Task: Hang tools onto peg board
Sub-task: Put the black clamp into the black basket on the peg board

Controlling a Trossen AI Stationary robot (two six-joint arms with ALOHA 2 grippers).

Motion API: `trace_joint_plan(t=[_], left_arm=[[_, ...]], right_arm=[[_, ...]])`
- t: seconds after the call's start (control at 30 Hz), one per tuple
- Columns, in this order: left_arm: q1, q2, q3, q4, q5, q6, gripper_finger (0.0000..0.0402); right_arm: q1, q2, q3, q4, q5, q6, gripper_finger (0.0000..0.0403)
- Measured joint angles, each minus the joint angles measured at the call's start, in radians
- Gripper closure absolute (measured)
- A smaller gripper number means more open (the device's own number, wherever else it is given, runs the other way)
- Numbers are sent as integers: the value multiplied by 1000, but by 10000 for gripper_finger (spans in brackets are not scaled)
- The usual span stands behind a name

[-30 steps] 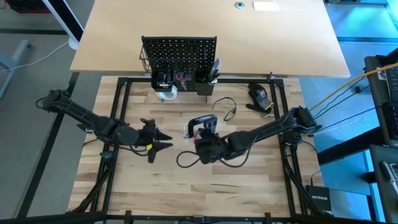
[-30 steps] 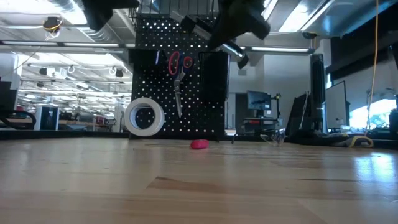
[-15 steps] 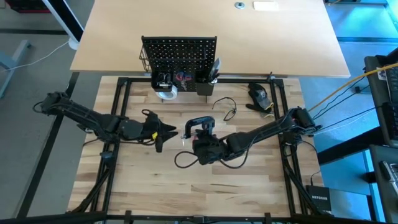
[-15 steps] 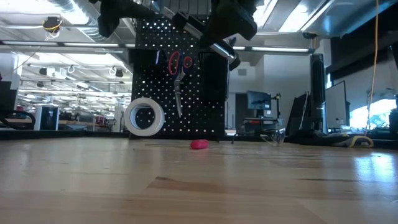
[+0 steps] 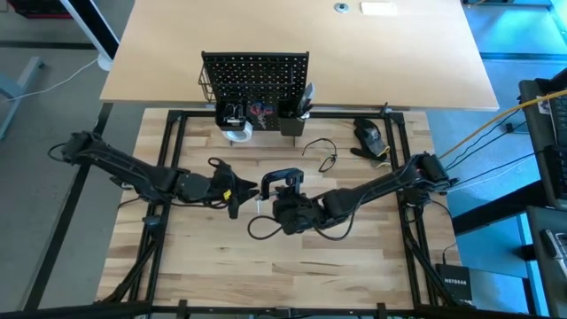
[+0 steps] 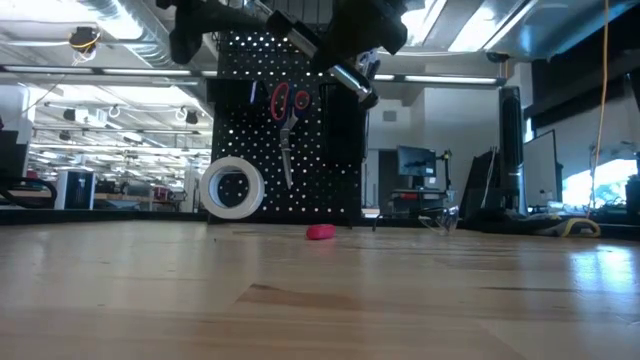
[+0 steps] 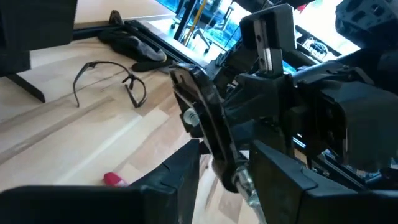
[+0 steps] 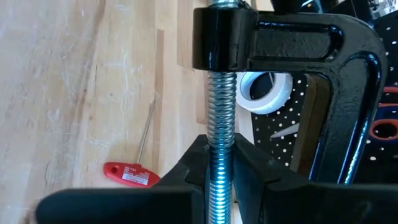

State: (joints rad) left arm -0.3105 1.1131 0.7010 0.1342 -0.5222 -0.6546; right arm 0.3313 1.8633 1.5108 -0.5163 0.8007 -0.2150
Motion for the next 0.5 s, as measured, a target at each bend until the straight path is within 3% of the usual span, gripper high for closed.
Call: trace_joint_plan(t=[0.5], left_arm=[[78,103,0,68,26,-17,272]], right_arm=[[1,45,-1,26,-1,-30,357]])
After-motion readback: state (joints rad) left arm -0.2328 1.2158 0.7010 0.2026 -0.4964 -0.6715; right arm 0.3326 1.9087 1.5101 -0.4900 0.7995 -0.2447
